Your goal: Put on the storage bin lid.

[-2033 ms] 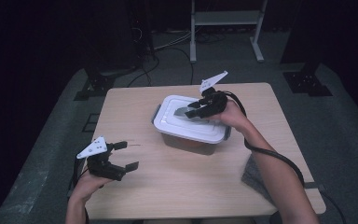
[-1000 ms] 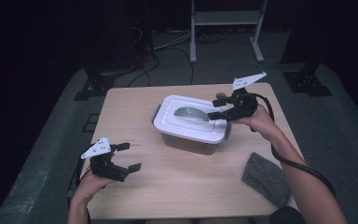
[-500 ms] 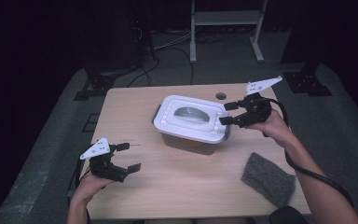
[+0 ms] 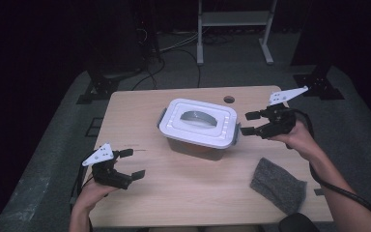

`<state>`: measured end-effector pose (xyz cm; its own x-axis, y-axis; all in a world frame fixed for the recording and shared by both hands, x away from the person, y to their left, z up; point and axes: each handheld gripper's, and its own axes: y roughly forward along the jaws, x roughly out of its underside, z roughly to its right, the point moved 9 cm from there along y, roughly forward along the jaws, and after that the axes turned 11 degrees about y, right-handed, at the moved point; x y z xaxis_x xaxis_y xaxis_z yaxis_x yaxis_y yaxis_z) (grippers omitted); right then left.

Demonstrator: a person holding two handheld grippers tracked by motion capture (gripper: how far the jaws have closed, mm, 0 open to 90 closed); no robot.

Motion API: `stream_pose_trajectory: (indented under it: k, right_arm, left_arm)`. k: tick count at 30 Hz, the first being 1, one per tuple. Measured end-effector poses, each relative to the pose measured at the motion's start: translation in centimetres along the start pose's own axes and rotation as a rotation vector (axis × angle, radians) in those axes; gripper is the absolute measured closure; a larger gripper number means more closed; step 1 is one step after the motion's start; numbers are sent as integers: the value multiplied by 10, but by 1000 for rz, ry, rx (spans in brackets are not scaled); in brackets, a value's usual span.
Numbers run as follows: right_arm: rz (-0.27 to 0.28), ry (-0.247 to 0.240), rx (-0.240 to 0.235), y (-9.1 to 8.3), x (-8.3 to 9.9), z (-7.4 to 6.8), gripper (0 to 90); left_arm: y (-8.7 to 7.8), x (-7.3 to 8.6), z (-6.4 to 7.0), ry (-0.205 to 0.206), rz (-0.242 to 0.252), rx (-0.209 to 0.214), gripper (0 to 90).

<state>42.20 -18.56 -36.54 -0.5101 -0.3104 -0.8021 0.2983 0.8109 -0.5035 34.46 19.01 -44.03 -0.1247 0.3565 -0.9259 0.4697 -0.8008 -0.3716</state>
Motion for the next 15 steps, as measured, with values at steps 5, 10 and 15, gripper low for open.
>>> stream_pose_trajectory:
  k: [5, 10, 15]
  right_arm:
    - [0, 13, 16, -9, 11, 5, 253]
    - [2, 32, 26, -16, 26, 10, 254]
    - [-2, 62, 36, -21, 46, 17, 253]
  left_arm:
    - [0, 1, 0, -3, -4, -1, 27]
    - [0, 1, -1, -5, -5, -2, 27]
    - [0, 2, -1, -4, -6, -3, 27]
